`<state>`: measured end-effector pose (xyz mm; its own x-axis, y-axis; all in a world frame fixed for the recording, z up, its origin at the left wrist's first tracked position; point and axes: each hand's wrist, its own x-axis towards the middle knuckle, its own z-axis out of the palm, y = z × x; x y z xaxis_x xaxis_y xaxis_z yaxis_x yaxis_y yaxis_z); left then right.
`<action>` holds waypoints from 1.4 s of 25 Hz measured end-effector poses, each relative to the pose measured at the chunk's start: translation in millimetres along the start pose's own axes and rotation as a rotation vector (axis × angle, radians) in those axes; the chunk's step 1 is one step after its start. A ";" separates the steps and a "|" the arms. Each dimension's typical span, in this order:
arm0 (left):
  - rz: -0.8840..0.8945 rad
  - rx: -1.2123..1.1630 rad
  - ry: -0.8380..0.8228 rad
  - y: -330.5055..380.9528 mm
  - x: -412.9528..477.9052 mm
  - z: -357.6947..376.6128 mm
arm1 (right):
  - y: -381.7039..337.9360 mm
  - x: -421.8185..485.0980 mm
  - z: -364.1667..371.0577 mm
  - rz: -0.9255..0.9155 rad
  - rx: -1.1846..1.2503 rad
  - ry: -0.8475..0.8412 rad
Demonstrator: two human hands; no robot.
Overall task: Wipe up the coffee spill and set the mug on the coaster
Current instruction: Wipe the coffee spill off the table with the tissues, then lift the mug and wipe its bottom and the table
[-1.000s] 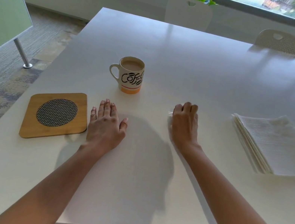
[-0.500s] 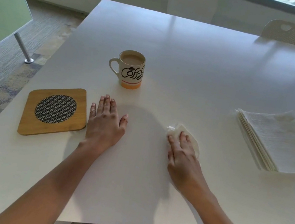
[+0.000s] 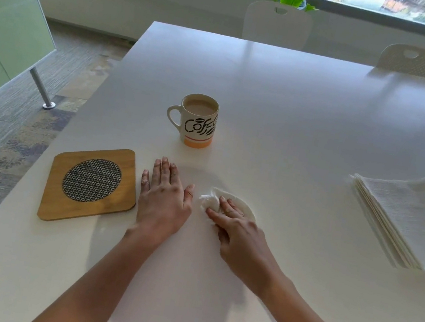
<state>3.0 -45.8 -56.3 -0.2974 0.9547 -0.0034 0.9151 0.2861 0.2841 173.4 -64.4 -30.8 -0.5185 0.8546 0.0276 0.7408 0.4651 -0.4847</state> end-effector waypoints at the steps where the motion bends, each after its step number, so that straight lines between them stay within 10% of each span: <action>1: -0.003 -0.020 -0.006 -0.5 0.9 -0.7 | -1.4 8.4 0.6 -0.006 -0.007 0.009; 15: 0.008 -0.479 0.157 -12.5 75.6 -51.3 | 14.6 69.3 -11.2 -0.027 0.009 0.117; 35: 0.076 -0.869 -0.157 -35.0 151.1 -59.7 | 56.7 115.7 -50.5 0.103 0.290 0.257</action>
<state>-90.2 83.6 -9.6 -0.1455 0.9870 -0.0683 0.3812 0.1196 0.9167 177.0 72.5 -11.0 -0.2968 0.9404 0.1662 0.6132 0.3210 -0.7218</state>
